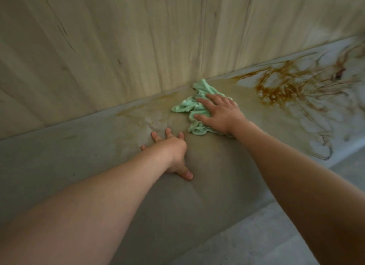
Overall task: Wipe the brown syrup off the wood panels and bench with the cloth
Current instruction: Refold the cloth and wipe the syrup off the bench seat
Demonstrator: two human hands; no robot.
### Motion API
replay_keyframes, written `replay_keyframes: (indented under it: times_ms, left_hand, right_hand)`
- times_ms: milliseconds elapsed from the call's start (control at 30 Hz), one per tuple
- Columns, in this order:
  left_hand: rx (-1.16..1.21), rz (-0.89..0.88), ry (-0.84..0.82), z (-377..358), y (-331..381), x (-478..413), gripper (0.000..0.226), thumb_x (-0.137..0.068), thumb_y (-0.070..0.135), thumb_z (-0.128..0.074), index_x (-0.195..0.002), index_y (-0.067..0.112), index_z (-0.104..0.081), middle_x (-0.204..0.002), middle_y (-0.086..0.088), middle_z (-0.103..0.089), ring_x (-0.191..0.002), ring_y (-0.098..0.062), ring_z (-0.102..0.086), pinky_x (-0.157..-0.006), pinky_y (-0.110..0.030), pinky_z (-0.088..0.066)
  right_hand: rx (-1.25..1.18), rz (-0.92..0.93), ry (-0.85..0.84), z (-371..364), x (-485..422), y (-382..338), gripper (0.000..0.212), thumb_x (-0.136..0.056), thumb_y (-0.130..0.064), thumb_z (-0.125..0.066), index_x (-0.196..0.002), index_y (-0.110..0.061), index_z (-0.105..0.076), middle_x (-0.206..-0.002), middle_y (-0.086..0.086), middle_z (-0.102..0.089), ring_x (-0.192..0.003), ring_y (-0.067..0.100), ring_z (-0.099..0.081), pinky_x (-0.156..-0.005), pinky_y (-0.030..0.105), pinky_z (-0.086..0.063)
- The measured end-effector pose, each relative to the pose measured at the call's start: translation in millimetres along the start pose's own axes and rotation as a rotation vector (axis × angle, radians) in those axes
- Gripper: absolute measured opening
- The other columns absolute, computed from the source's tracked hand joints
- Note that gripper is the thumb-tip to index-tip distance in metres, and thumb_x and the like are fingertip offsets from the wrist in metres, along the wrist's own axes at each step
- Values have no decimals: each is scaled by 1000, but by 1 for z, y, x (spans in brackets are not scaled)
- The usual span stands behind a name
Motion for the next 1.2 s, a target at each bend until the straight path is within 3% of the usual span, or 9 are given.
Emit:
replay_keyframes:
  times_ms: [100,200,333,433,533,633,833,1033,1200]
  left_hand:
    - [-14,-4,20,1,-1,-6,154,-62,60,-92,-160,18,20,-166,-22,26,-145,-66,12,-115,-76,-19]
    - [-15,0,52,-1,-3,-9,157,-58,65,-91,-161,17,17,-166,-25,22,-146,-65,11,-117,-75,-16]
    - [27,12,159,-5,-3,18,146,-64,65,-88,-163,25,11,-170,-12,19,-150,-59,10,-117,-75,-19]
    - [32,13,261,-8,0,51,105,-89,54,-71,-165,26,-5,-173,-3,7,-157,-44,3,-118,-72,-19]
    - [13,-52,351,-12,12,83,57,-98,30,-54,-153,19,-44,-170,-8,-22,-156,-38,-17,-122,-59,-23]
    - [112,-139,456,-16,22,109,34,-94,22,-56,-122,6,-67,-136,-17,-63,-130,-36,-55,-111,-38,-38]
    - [257,-105,430,-47,29,104,66,-94,58,-57,-139,11,-49,-144,-15,-45,-135,-39,-40,-111,-45,-37]
    - [527,-136,542,-37,25,114,23,-96,22,-56,-116,11,-58,-122,-15,-65,-117,-39,-59,-93,-39,-48]
    - [865,-77,660,-23,-9,140,7,-94,18,-58,-98,14,-55,-98,-10,-66,-96,-35,-63,-69,-31,-39]
  right_hand:
    - [7,-192,7,-1,31,24,86,-89,-86,-25,-163,-43,-13,-173,0,-12,-159,26,-7,-128,45,-4]
    - [-11,-176,4,-10,66,-4,90,-89,-84,-25,-165,-38,-9,-174,5,-8,-160,29,-2,-128,46,-1]
    - [-50,-162,-3,-15,130,-35,90,-90,-82,-30,-165,-37,-10,-174,6,-7,-160,28,0,-129,46,3]
    - [-84,-186,-42,-14,169,-52,87,-94,-75,-33,-166,-35,-6,-174,6,-2,-160,28,4,-128,45,4]
    - [-180,-233,-136,-12,190,-66,77,-100,-68,-28,-166,-35,-4,-174,3,3,-160,26,6,-127,45,4]
    - [-248,-279,-225,0,187,-68,62,-106,-55,-22,-165,-39,-10,-174,3,-4,-158,32,-6,-125,51,-8]
    - [-222,-373,-280,3,143,-48,52,-104,-63,-25,-154,-65,-10,-171,12,-1,-153,45,-11,-122,62,-14]
    - [-202,-388,-259,3,139,-49,37,-107,-59,-30,-143,-62,-33,-160,13,-18,-141,45,-25,-113,62,-23]
    - [-206,-404,-121,20,141,-65,26,-105,-37,-40,-127,-42,-54,-147,11,-38,-132,43,-39,-110,60,-28]
Point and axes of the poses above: each hand's wrist, its own x-axis away from the middle knuckle, its own z-axis out of the back of the hand, y = z × x, the point moved 5 cm from there along -x, towards the middle knuckle
